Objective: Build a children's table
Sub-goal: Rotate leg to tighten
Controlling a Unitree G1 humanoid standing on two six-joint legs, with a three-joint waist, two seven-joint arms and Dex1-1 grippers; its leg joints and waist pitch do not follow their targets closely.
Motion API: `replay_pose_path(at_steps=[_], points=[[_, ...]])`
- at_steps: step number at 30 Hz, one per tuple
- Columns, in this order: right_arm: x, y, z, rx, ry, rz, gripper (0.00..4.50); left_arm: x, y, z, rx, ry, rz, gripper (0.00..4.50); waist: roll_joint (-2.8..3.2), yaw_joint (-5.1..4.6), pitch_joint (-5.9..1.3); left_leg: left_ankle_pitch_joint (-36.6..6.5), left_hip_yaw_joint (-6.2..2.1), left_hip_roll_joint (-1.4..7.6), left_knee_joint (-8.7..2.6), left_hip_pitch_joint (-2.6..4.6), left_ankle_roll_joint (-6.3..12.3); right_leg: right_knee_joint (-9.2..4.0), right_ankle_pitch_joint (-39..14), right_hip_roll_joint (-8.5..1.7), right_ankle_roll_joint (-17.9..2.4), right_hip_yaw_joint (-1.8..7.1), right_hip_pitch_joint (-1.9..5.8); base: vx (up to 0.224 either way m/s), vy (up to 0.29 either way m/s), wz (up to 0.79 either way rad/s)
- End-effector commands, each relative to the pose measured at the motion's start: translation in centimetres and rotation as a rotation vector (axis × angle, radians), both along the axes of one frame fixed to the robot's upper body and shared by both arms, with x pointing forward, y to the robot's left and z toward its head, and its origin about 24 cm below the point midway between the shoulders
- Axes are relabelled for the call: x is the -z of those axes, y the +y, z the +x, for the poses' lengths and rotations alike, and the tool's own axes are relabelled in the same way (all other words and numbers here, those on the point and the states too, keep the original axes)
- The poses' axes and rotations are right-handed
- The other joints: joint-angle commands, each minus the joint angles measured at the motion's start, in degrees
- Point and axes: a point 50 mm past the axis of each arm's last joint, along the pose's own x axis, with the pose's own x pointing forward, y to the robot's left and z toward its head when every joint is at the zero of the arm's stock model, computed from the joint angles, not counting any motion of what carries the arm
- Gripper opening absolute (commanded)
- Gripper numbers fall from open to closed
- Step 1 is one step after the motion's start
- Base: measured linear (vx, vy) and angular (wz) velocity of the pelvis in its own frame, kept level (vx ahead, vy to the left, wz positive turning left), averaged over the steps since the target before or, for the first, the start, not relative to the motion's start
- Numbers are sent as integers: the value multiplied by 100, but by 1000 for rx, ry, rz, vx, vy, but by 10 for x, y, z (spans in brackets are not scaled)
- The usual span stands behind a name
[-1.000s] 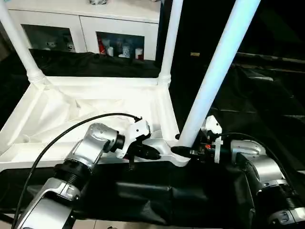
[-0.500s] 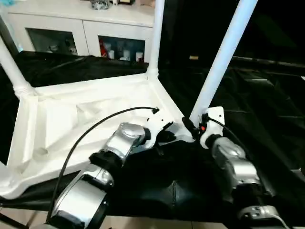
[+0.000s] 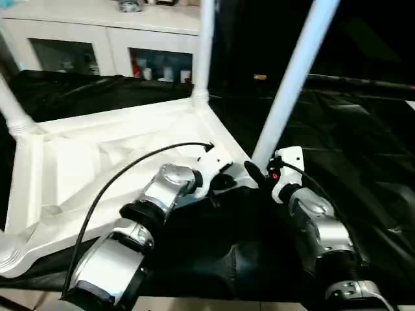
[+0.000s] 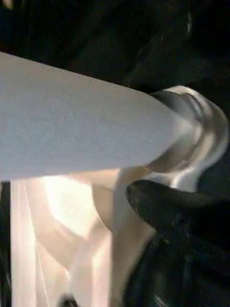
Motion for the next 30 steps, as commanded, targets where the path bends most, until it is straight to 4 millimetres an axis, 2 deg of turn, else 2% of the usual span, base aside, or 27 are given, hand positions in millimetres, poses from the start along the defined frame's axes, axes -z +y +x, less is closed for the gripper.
replay_pose_path(at_steps=[1, 2, 3, 4, 5, 7, 8, 10, 11, 12, 15, 18, 19, 20, 24, 29, 30], points=[[3, 24, -14, -259, 41, 21, 308, 15, 9, -6, 10, 46, 79, 0, 10, 22, -199, -1763, -194, 338, -452, 12, 114, -502, -1475, -362, -956, 221, 144, 0, 0, 0], [1, 18, -16, -306, 42, 8, 308, 14, 11, -8, 52, 51, 80, 0, 16, 26, -208, -1707, -183, 341, -437, 16, 139, -484, -1341, -362, -996, 227, 145, 0, 0, 0], [-2, 11, -19, -355, 46, 1, 308, 14, 14, -11, 110, 66, 82, 0, 6, 33, -224, -1503, -166, 334, -405, 1, 226, -448, -981, -365, -1094, 230, 168, 0, 0, 0], [-2, 11, -19, -355, 46, 1, 308, 14, 14, -11, 110, 66, 82, 0, 6, 38, -220, -1399, -167, 334, -403, -9, 270, -434, -828, -369, -1152, 227, 179, 0, 0, 0], [-5, 5, -21, -387, 50, -3, 308, 14, 16, -15, 169, 85, 80, 0, -8, 27, -236, -1111, -161, 332, -378, -30, 405, -382, -390, -363, -1279, 211, 207, 0, 0, 0], [-7, 0, -23, -418, 55, -7, 308, 14, 21, -20, 233, 114, 83, 0, -1, 8, -245, -939, -143, 331, -346, -31, 505, -340, -79, -363, -1445, 211, 216, 0, 0, 0], [-9, -3, -24, -440, 58, -14, 308, 14, 24, -25, 287, 139, 83, 0, 5, 0, -241, -909, -124, 338, -336, -6, 527, -344, 10, -358, -1533, 211, 194, 0, 0, 0], [-10, -6, -28, -494, 75, -24, 308, 15, 31, -33, 351, 179, 84, 0, 1, -8, -240, -854, -138, 353, -347, -25, 523, -314, 36, -361, -1581, 203, 234, 0, 0, 0], [-10, -6, -28, -494, 75, -24, 308, 15, 31, -33, 351, 179, 84, 0, 23, -11, -228, -889, -127, 359, -347, -5, 515, -328, -29, -351, -1597, 204, 211, 0, 0, 0], [-11, -6, -31, -533, 93, -21, 308, 15, 33, -37, 372, 200, 79, 0, 4, -19, -230, -974, -107, 370, -341, 22, 475, -329, -93, -337, -1634, 206, 195, 0, 0, 0], [-12, -6, -31, -556, 92, -18, 308, 14, 34, -42, 404, 220, 69, 0, 7, -7, -204, -1173, -111, 381, -373, 32, 316, -359, -544, -339, -1577, 207, 181, 0, 0, 0], [-13, -5, -31, -568, 90, -9, 308, 14, 34, -44, 418, 226, 67, 0, 16, -21, -213, -1222, -123, 383, -382, 38, 206, -358, -647, -340, -1530, 214, 179, 0, 0, 0], [-14, -4, -31, -574, 89, -5, 308, 14, 34, -45, 423, 231, 65, 0, 17, -27, -213, -1212, -120, 378, -379, 42, 203, -356, -615, -335, -1531, 215, 176, 0, 0, 0], [-15, -3, -30, -590, 88, -4, 308, 13, 35, -48, 439, 243, 64, 0, -8, -25, -219, -1162, -124, 380, -375, 33, 210, -342, -555, -345, -1540, 215, 190, 0, 0, 0], [-15, 0, -28, -590, 68, -22, 308, 11, 35, -53, 460, 251, 59, 0, -10, -46, -232, -920, -115, 364, -348, 18, 310, -309, -271, -341, -1583, 212, 203, 0, 0, 0], [-16, 2, -22, -567, 48, -46, 308, 7, 33, -55, 470, 247, 55, 0, 1, -57, -235, -821, -102, 359, -339, 45, 297, -305, -264, -329, -1649, 213, 189, 0, 0, 0], [-16, 2, -22, -574, 51, -44, 308, 7, 33, -55, 469, 246, 54, 0, -13, -47, -235, -797, -94, 365, -334, 39, 317, -291, -188, -322, -1667, 217, 190, 0, 0, 0]])
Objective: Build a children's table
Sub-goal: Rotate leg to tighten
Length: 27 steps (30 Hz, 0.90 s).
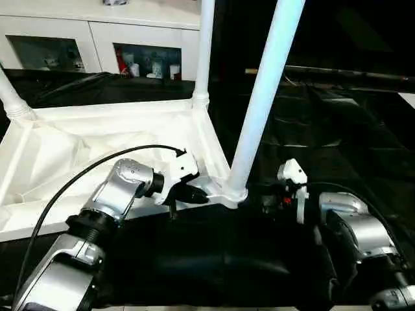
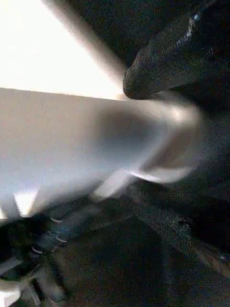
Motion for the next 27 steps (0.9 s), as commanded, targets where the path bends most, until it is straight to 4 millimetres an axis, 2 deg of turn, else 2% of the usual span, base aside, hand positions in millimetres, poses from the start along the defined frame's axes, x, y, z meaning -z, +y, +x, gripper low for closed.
replay_pose_path(at_steps=[1, 2, 4, 5, 6, 8, 14, 17, 20, 22, 25, 26, 27], points=[[-4, 5, 2, -27, -25, -13, 308, 21, -14, -19, 116, 110, 38, 0, 9, 40, -254, -762, -97, 294, -305, 70, 352, -293, -105, -389, -1641, 234, 211, 0, 0, 0], [-5, 4, 4, -18, -44, -21, 308, 21, -14, -19, 112, 105, 40, 0, 20, 97, -249, -734, -81, 308, -294, 86, 384, -287, 30, -383, -1670, 240, 198, 0, 0, 0], [-6, 4, 5, -6, -57, -27, 308, 21, -13, -19, 108, 103, 42, 0, 10, 130, -239, -759, -91, 294, -310, 66, 361, -285, -41, -380, -1594, 231, 210, 0, 0, 0], [-7, 3, 5, -19, -48, -15, 308, 21, -13, -19, 104, 103, 43, 0, -7, 129, -231, -862, -94, 293, -317, 65, 313, -302, -212, -381, -1550, 230, 210, 0, 0, 0], [-8, 3, 4, -31, -40, -6, 308, 21, -13, -20, 102, 103, 43, 0, 4, 131, -228, -970, -100, 292, -322, 67, 261, -314, -390, -386, -1509, 233, 211, 0, 0, 0], [-8, 4, 2, -53, -34, -4, 293, 21, -13, -20, 94, 100, 45, 0, -2, 129, -232, -1012, -105, 293, -323, 64, 226, -321, -479, -391, -1462, 238, 213, 0, 0, 0], [-7, 1, 2, -64, -35, -12, 249, 22, -10, -19, 69, 91, 53, 0, -14, 136, -245, -835, -106, 279, -304, 50, 282, -295, -289, -383, -1445, 233, 219, 0, 0, 0], [-6, 0, 1, -70, -25, -8, 216, 23, -9, -18, 56, 84, 57, 0, 1, 141, -246, -874, -108, 279, -301, 56, 279, -299, -353, -386, -1445, 235, 216, 0, 0, 0], [-4, -1, 0, -65, -18, -8, 209, 23, -9, -17, 40, 78, 54, 0, -7, 136, -247, -877, -105, 276, -298, 56, 275, -299, -343, -377, -1448, 233, 214, 0, 0, 0], [-1, 0, 1, -28, -11, -6, 206, 24, -10, -13, 1, 63, 51, 0, 11, 136, -246, -886, -107, 277, -299, 57, 260, -298, -325, -375, -1455, 234, 210, 0, 0, 0], [7, 1, 7, 117, -13, -8, 204, 25, -13, -3, -113, 17, 45, 0, 2, 128, -218, -1099, -101, 267, -313, 65, 164, -346, -673, -381, -1414, 238, 183, 0, 0, 0], [15, 0, 14, 264, -9, -21, 202, 26, -16, 5, -197, -16, 46, 0, 0, 125, -207, -1265, -120, 267, -333, 66, 58, -379, -1038, -397, -1332, 237, 177, 0, 0, 0], [18, 0, 15, 303, -6, -28, 201, 26, -17, 7, -221, -26, 46, 0, 1, 103, -201, -1488, -132, 261, -348, 86, -62, -414, -1446, -400, -1229, 237, 155, 0, 0, 0]])
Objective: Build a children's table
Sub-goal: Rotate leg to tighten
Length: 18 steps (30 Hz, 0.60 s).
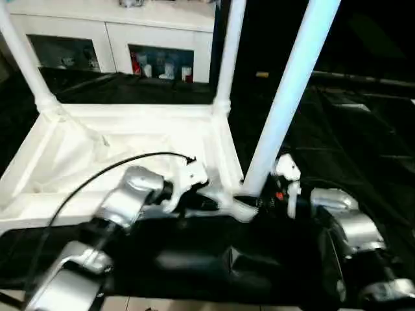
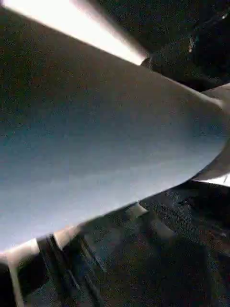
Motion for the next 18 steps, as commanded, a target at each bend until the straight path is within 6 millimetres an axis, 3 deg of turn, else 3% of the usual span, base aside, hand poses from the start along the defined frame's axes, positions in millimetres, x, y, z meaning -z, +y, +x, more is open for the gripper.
replay_pose_path(at_steps=[1, 2, 3, 6, 7, 13, 15, 18], points=[[11, -5, 1, 88, 43, -33, 199, 18, 1, -2, -70, 33, 63, 0, 10, -16, -204, -1574, -146, 260, -427, 76, -93, -489, -1637, -396, -1146, 221, 142, 0, 0, 0], [19, -3, 4, 204, 59, -47, 198, 18, -3, 5, -150, -2, 66, 0, -3, -15, -202, -1638, -159, 265, -433, 65, -106, -507, -1817, -403, -1019, 225, 148, 0, 0, 0], [24, 1, 5, 286, 69, -47, 197, 17, -8, 10, -198, -23, 61, 0, 3, -23, -203, -1648, -149, 257, -429, 70, -125, -517, -1833, -399, -981, 244, 98, 0, 0, 0], [30, 8, 6, 411, 101, -34, 196, 16, -16, 16, -251, -55, 52, 0, -1, -8, -220, -1623, -154, 256, -441, 84, -155, -513, -1638, -385, -917, 240, 99, 0, 0, 0], [31, 13, 5, 429, 108, -18, 195, 15, -18, 17, -244, -72, 52, 0, 2, -17, -217, -1641, -160, 245, -448, 56, -144, -515, -1613, -381, -901, 241, 110, 0, 0, 0], [28, 29, 0, 375, 84, 32, 195, 15, -22, 17, -196, -89, 39, 0, 29, -8, -221, -1638, -158, 249, -452, 43, -85, -502, -1325, -377, -904, 241, 127, 0, 0, 0], [20, 30, -2, 345, 67, 128, 251, 15, -21, 16, -165, -105, 26, 0, 39, 2, -220, -1689, -155, 259, -452, 58, -64, -514, -1380, -381, -894, 247, 118, 0, 0, 0], [13, 25, -1, 382, 34, 134, 271, 14, -22, 17, -171, -119, -15, 0, 21, 17, -221, -1572, -152, 257, -454, 26, 12, -496, -1199, -385, -927, 247, 147, 0, 0, 0]])
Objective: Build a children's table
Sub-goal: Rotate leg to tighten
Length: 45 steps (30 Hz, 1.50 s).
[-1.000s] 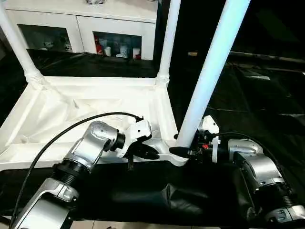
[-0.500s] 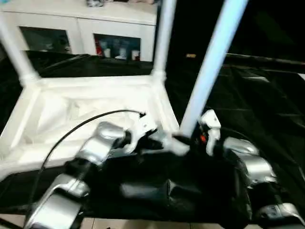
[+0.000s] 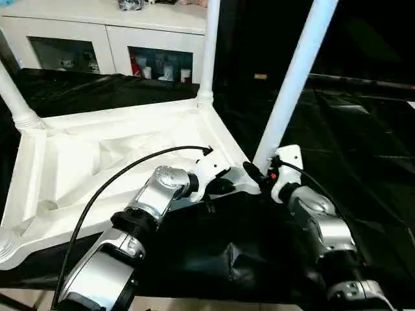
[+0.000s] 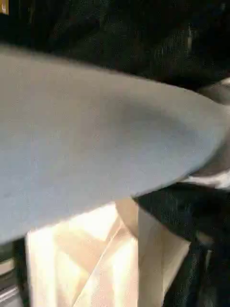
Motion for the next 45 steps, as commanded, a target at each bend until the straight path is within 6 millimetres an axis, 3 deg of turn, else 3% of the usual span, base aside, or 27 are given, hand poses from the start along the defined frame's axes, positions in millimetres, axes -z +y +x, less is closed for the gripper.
replay_pose_path(at_steps=[1, 2, 4, 5, 7, 10, 11, 12, 13, 14, 15, 16, 17, 18, 19, 20, 22, 23, 24, 25, 28, 29, 30, 33, 37, 41, 45], points=[[5, 13, -7, -70, 28, 37, 286, 8, 7, 1, -55, 12, 6, 0, -1, -7, -200, -1565, -150, 259, -435, 28, 24, -501, -1248, -377, -930, 243, 145, 0, 0, 0], [1, 5, -7, -42, 5, 1, 305, 5, 6, 2, -52, 3, -19, 45, -3, -12, -202, -1556, -149, 262, -435, 31, 22, -503, -1322, -384, -917, 242, 145, 0, 0, 0], [0, 2, -7, -32, -3, -12, 309, 4, 6, 2, -48, 0, -26, 57, -7, -7, -191, -1574, -149, 257, -434, 29, 26, -525, -1550, -394, -871, 242, 140, 0, 0, 0], [-8, -11, -13, -36, -25, 24, 311, -1, 5, 0, -22, 18, -74, 63, -25, -7, -198, -1572, -150, 265, -436, 26, 21, -528, -1626, -400, -860, 242, 138, 0, 0, 0], [-12, -17, -18, -56, -31, 45, 311, -3, 5, 0, -14, 15, -92, 100, -7, 23, -205, -1397, -146, 282, -423, 19, 97, -486, -1244, -392, -923, 250, 145, 0, 0, 0], [-17, -25, -29, -110, -42, 62, 311, -6, 8, -3, 15, 15, -112, 102, -13, 30, -227, -958, -139, 285, -390, -15, 284, -393, -325, -370, -1126, 223, 199, 0, 0, 0], [-18, -32, -39, -164, -40, 58, 311, -9, 14, -6, 37, 17, -132, 128, 23, 29, -237, -881, -142, 283, -377, -16, 298, -367, -162, -376, -1172, 221, 202, 0, 0, 0], [-19, -34, -44, -194, -40, 54, 311, -11, 18, -8, 47, 19, -142, 142, -4, 52, -255, -664, -145, 302, -350, -22, 378, -323, 267, -391, -1262, 222, 255, 0, 0, 0], [-20, -37, -50, -230, -35, 52, 311, -14, 24, -11, 55, 20, -150, 146, -14, 47, -258, -536, -125, 285, -323, -31, 461, -298, 521, -368, -1311, 223, 248, 0, 0, 0], [-22, -38, -56, -270, -27, 54, 311, -17, 32, -15, 61, 31, -154, 146, 8, 40, -282, -323, -131, 271, -304, -50, 570, -250, 944, -362, -1400, 213, 283, 0, 0, 0], [-23, -38, -59, -294, -23, 56, 311, -18, 36, -17, 65, 40, -155, 156, 22, 37, -313, -54, -125, 255, -260, -70, 687, -201, 1428, -343, -1453, 213, 276, 0, 0, 0], [-25, -37, -63, -332, -16, 60, 311, -21, 45, -22, 67, 54, -149, 156, 14, 25, -309, 28, -124, 236, -246, -89, 736, -188, 1575, -330, -1485, 207, 264, 0, 0, 0], [-26, -35, -66, -360, -12, 64, 311, -22, 52, -27, 65, 67, -142, 173, 16, 22, -295, -38, -117, 253, -249, -88, 760, -179, 1584, -340, -1557, 203, 255, 0, 0, 0], [-27, -32, -70, -404, -2, 85, 311, -23, 62, -35, 73, 79, -123, 187, 31, 21, -253, -275, -89, 250, -260, -66, 766, -242, 1142, -327, -1560, 200, 199, 0, 0, 0], [-28, -28, -74, -446, 7, 100, 311, -25, 71, -43, 65, 88, -104, 192, 44, 23, -227, -541, -102, 275, -296, -60, 655, -273, 577, -337, -1522, 206, 203, 0, 0, 0], [-29, -26, -76, -472, 13, 110, 294, -26, 77, -48, 60, 92, -92, 196, 54, 19, -225, -658, -106, 295, -306, -51, 574, -269, 371, -341, -1507, 206, 204, 0, 0, 0], [-29, -25, -76, -474, 14, 110, 277, -26, 78, -49, 58, 91, -91, 220, 63, 23, -169, -1005, -101, 298, -357, -27, 391, -357, -428, -324, -1338, 216, 152, 0, 0, 0], [-26, -16, -73, -464, 8, 112, 274, -31, 92, -60, 12, 81, -69, 232, 41, 41, -170, -1207, -113, 309, -371, 0, 225, -368, -826, -346, -1259, 222, 139, 0, 0, 0], [-26, -16, -73, -464, 8, 112, 274, -31, 92, -60, 12, 81, -69, 232, 59, 16, -144, -1283, -128, 309, -417, -30, 128, -399, -1087, -344, -1193, 230, 129, 0, 0, 0], [-23, -6, -65, -422, -10, 113, 260, -36, 104, -71, -34, 78, -41, 240, 61, 28, -146, -1343, -126, 303, -415, -10, 80, -408, -1211, -333, -1151, 227, 112, 0, 0, 0], [-18, 11, -47, -329, -30, 110, 237, -41, 118, -87, -73, 115, 8, 267, 67, -15, -158, -1379, -134, 291, -433, 17, -137, -373, -1159, -319, -1159, 235, 60, 0, 0, 0], [-18, 16, -43, -324, -32, 124, 232, -41, 121, -92, -82, 126, 23, 274, 74, -33, -150, -1356, -142, 284, -442, 0, -140, -366, -1120, -313, -1165, 238, 70, 0, 0, 0], [-17, 20, -40, -307, -36, 118, 215, -42, 123, -95, -85, 133, 34, 279, 85, -14, -152, -1323, -122, 274, -427, 30, -129, -365, -1004, -284, -1149, 242, 52, 0, 0, 0], [-17, 45, -29, -318, -39, 154, 196, -50, 135, -105, -130, 128, 76, 300, 60, -28, -169, -1032, -116, 253, -409, 12, -100, -314, -608, -270, -1177, 238, 83, 0, 0, 0], [-19, 59, -23, -312, -53, 174, 166, -63, 139, -107, -182, 110, 19, 327, 115, 17, -200, -644, -95, 225, -362, 25, -71, -225, 161, -236, -1248, 230, 95, 0, 0, 0], [-20, 60, -11, -207, -75, 170, 129, -64, 148, -121, -186, 172, 68, 359, 69, -5, -180, -910, -105, 215, -386, 5, -154, -256, -229, -257, -1188, 235, 123, 0, 0, 0], [-20, 57, -2, -100, -85, 171, 96, -55, 155, -140, -191, 270, 144, 398, 82, -35, -168, -1154, -104, 224, -399, 30, -225, -295, -733, -246, -1020, 256, 83, 0, 0, 0]])
